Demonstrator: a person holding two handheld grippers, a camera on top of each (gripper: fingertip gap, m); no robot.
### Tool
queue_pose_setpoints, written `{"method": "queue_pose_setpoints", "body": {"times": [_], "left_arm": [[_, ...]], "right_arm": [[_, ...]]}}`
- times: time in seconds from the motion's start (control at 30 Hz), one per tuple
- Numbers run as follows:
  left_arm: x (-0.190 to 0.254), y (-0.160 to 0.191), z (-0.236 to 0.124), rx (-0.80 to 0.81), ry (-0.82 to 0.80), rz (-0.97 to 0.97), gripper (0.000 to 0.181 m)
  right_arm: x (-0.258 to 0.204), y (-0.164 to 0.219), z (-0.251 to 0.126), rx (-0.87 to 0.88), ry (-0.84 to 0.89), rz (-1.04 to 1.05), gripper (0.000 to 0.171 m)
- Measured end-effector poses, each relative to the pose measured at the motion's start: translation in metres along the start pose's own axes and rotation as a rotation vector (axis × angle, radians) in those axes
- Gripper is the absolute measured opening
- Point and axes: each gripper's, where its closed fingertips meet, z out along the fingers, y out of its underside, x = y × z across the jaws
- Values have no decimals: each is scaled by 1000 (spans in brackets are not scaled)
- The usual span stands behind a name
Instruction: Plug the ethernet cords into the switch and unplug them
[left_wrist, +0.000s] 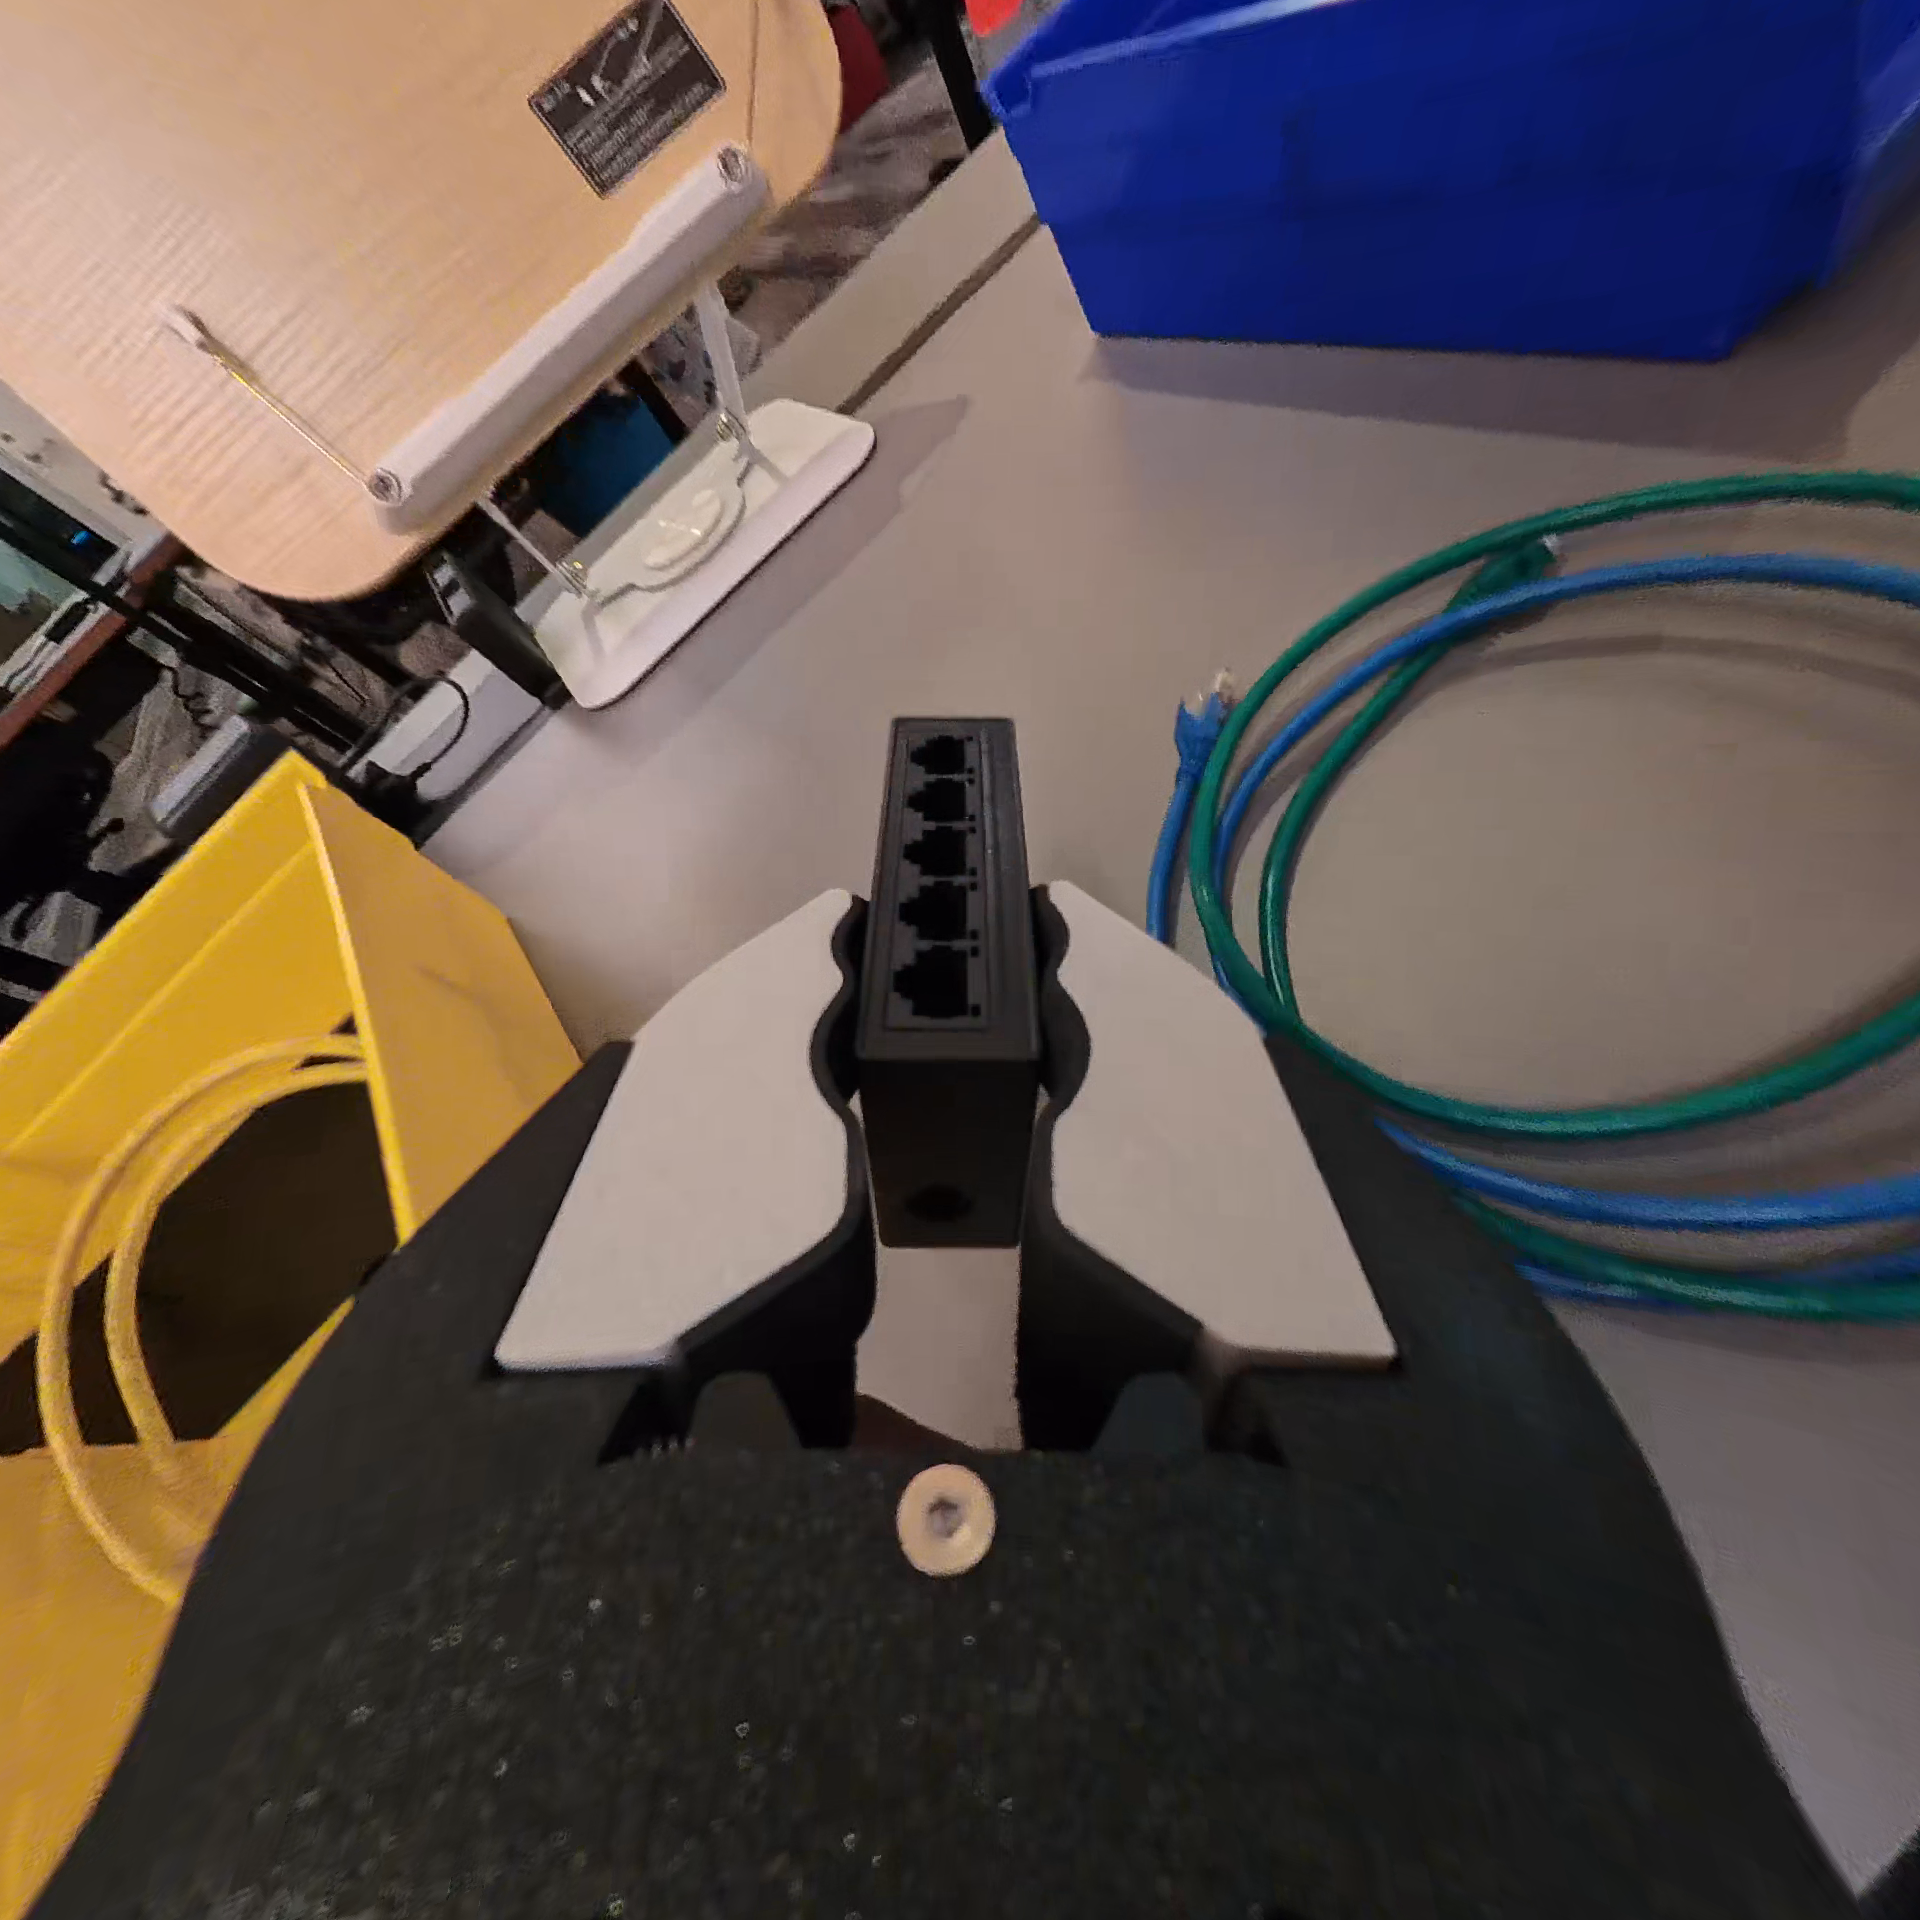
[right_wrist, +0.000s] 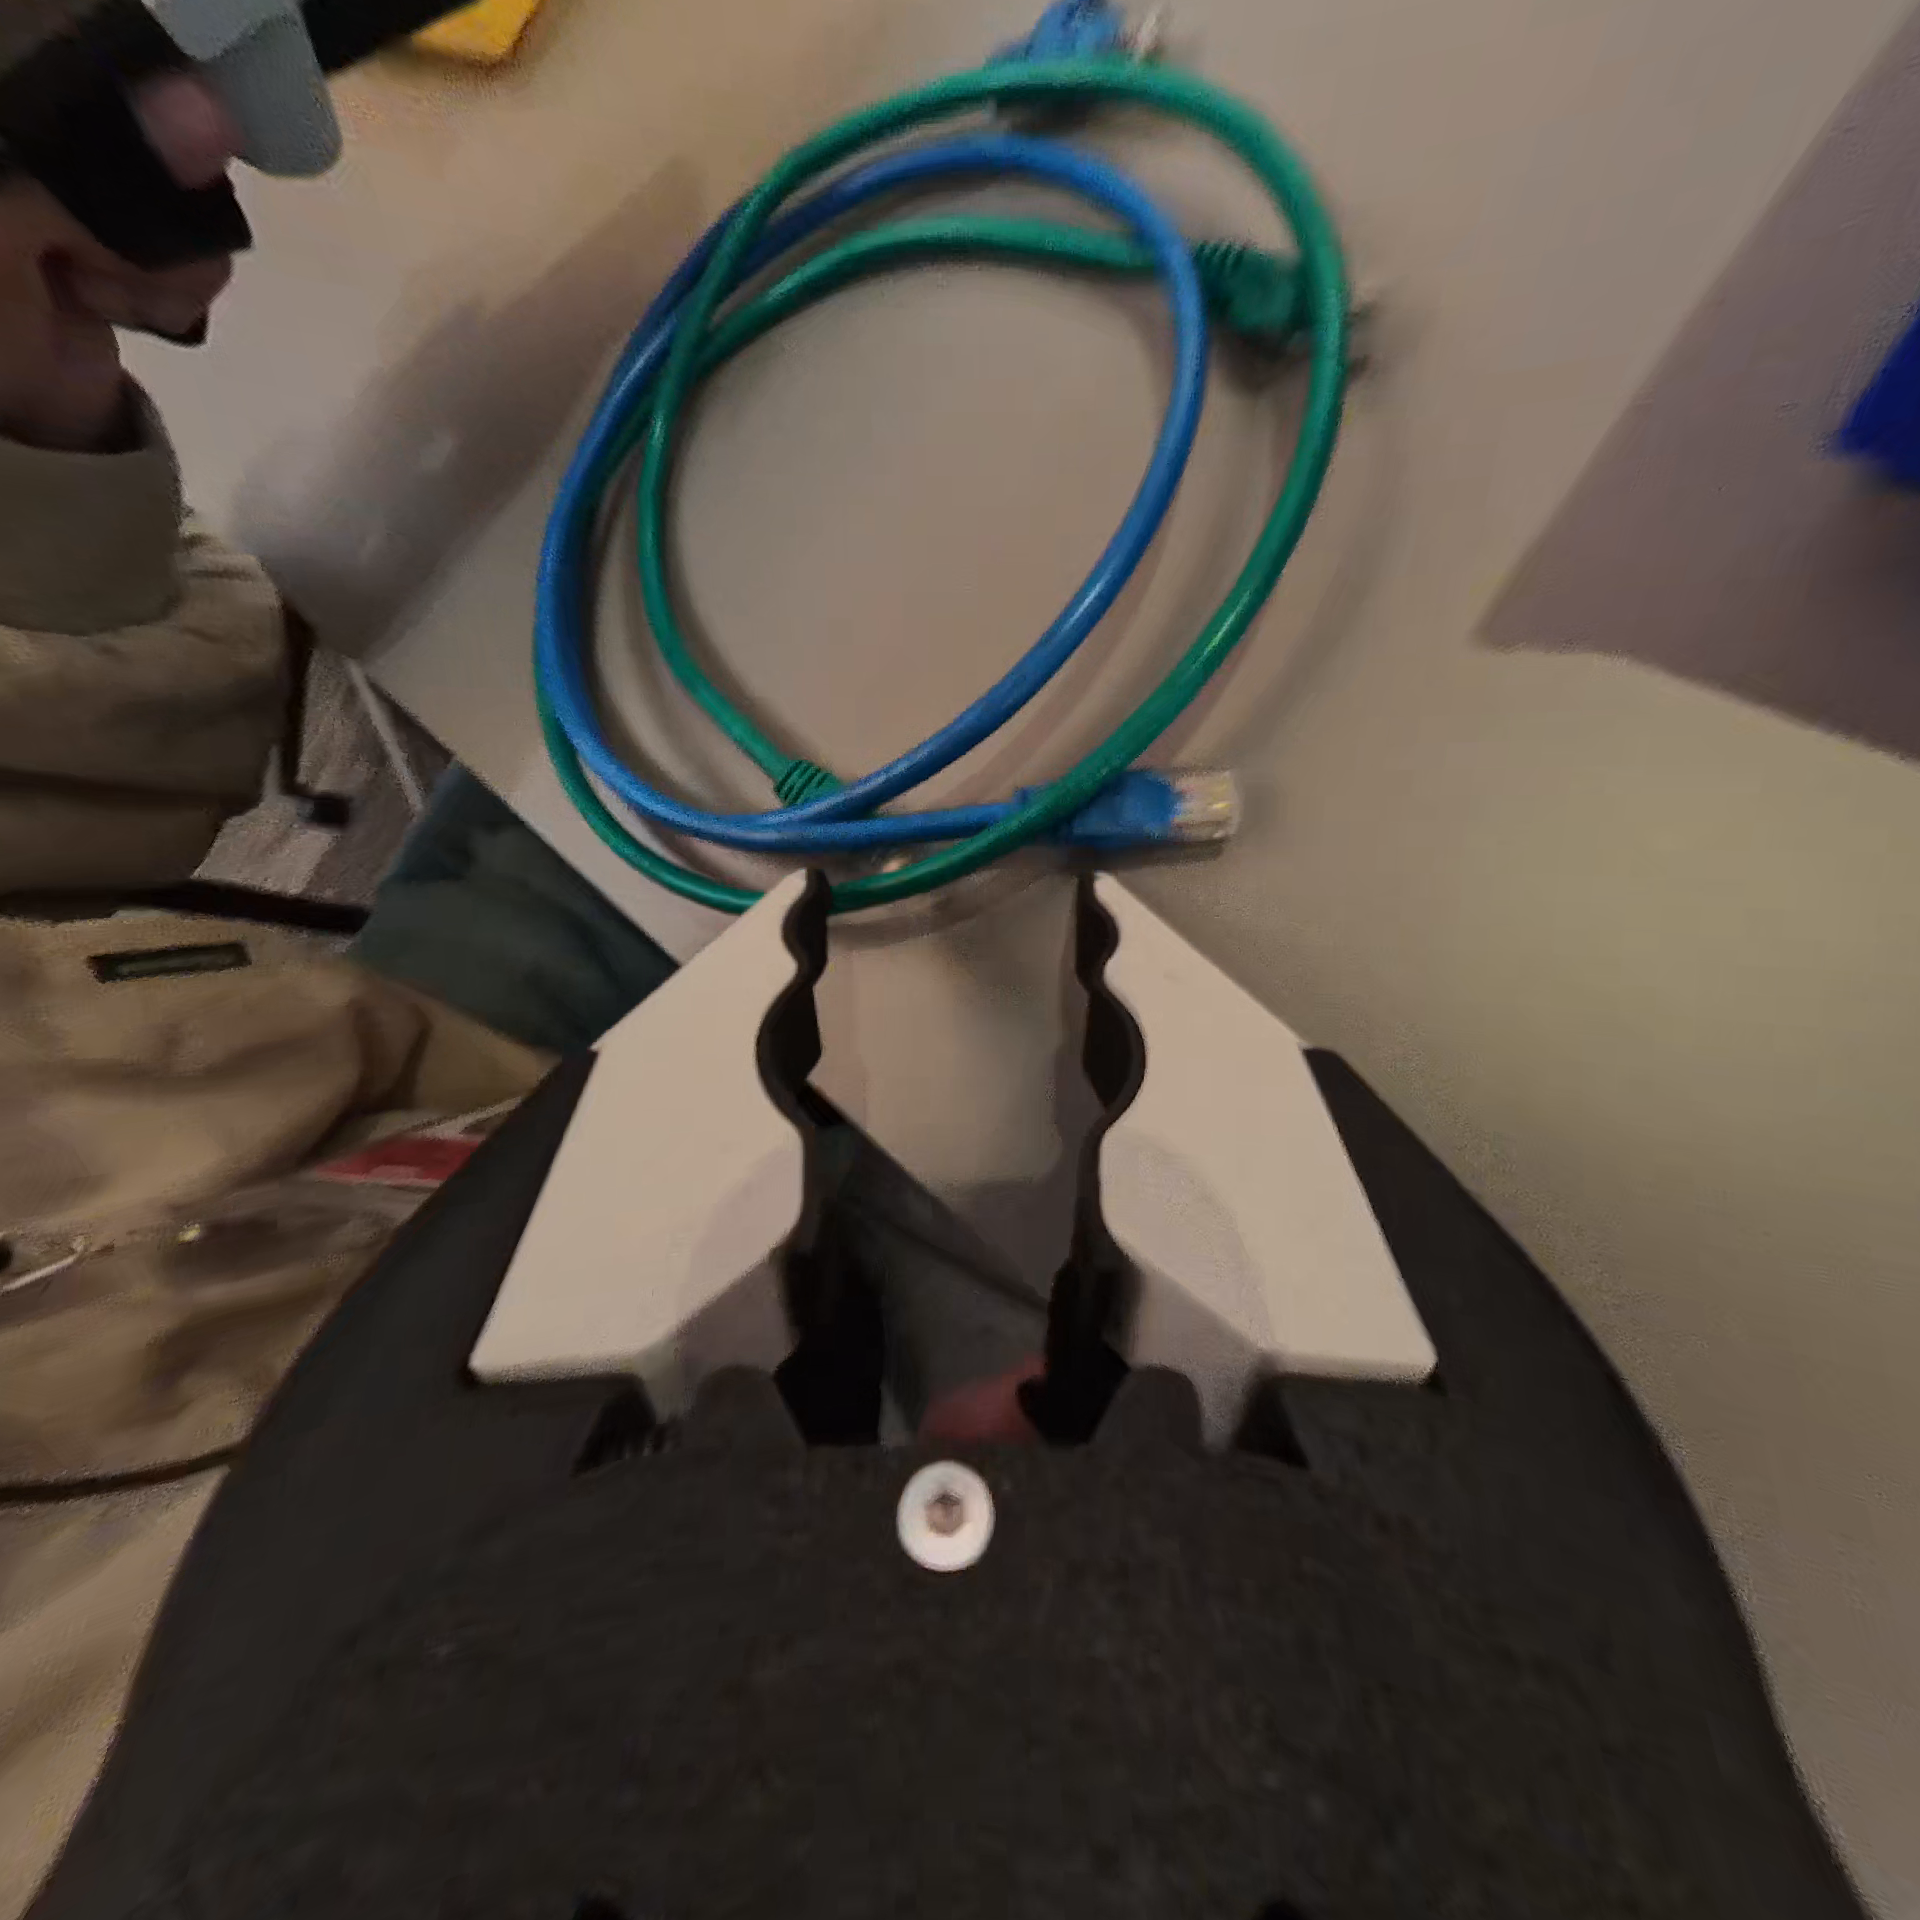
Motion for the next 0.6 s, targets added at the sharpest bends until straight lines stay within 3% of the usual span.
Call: {"method": "queue_pose_setpoints", "body": {"times": [0.13, 0.23, 0.47, 0.6], "left_arm": [[2, 8, 0, -21, 8, 23, 29], [5, 8, -1, -13, 26, 27, 29], [-6, 10, -6, -3, 8, 11, 29], [-12, 16, -7, -15, 5, -18, 29]], "right_arm": [[-15, 3, 8, -44, -56, 36, 40], [-3, -11, 11, -17, 15, 9, 20], [29, -101, -32, 23, 278, -388, 5], [47, -122, -14, -104, 304, -504, 5]]}}
